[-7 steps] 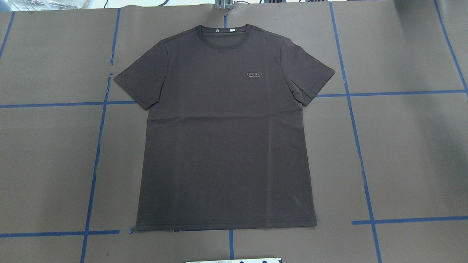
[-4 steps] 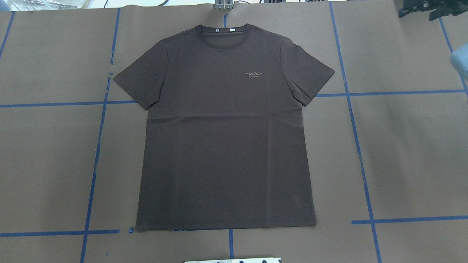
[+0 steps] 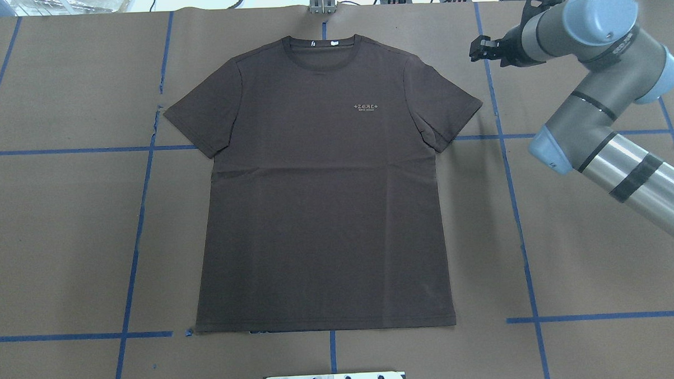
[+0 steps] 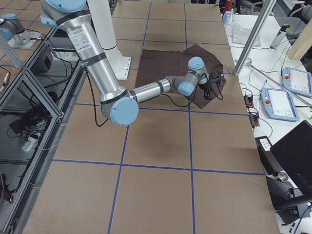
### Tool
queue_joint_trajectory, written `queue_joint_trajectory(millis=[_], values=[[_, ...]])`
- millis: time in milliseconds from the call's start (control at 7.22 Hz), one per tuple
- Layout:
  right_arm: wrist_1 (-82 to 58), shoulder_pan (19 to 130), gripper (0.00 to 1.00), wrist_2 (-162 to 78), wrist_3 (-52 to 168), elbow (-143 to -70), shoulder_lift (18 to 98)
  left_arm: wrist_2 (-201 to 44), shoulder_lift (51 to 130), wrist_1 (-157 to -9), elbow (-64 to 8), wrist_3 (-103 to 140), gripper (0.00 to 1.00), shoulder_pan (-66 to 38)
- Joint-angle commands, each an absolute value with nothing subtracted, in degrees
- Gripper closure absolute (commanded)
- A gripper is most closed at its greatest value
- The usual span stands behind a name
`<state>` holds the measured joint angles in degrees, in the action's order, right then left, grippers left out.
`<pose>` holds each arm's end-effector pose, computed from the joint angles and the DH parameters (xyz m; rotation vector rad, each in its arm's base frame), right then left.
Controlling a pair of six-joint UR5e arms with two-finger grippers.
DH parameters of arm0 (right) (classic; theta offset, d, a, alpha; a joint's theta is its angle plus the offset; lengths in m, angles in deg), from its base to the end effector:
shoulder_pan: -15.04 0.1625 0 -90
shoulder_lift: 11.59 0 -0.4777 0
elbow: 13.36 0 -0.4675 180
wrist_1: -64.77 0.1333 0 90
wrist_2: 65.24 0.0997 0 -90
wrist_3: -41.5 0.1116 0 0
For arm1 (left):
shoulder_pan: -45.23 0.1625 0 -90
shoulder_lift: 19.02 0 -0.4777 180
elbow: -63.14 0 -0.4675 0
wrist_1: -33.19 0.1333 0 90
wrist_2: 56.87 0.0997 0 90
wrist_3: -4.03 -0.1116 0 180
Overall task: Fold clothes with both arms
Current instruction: 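Move the right gripper over the sleeve nearest it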
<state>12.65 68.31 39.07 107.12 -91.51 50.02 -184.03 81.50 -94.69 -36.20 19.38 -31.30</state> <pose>-0.4064 -0.7214 0.4315 0.4146 -0.8849 0.3452 0.0886 -0.6527 0.4365 0.7924 0.8143 0.2972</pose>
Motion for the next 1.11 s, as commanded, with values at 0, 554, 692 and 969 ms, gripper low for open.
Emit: queue_joint_trajectory(millis=[0,554,692,969], values=[[12.8,64.7,0.39,35.0,108.0,-88.3,49.1,-184.0,81.5,-94.7,-36.2,19.3,0.00,-31.0],[12.7,62.9,0.45,32.7,107.8,-86.0,49.2,-184.0,81.4,-94.7,-36.2,19.3,0.00,-31.0],[12.7,62.8,0.45,32.5,107.6,-86.0,49.7,-184.0,81.4,-94.7,-36.1,19.3,0.00,-31.0],[12.7,62.7,0.45,32.5,107.7,-85.2,49.6,-184.0,81.5,-94.7,-36.1,19.4,0.00,-31.0]])
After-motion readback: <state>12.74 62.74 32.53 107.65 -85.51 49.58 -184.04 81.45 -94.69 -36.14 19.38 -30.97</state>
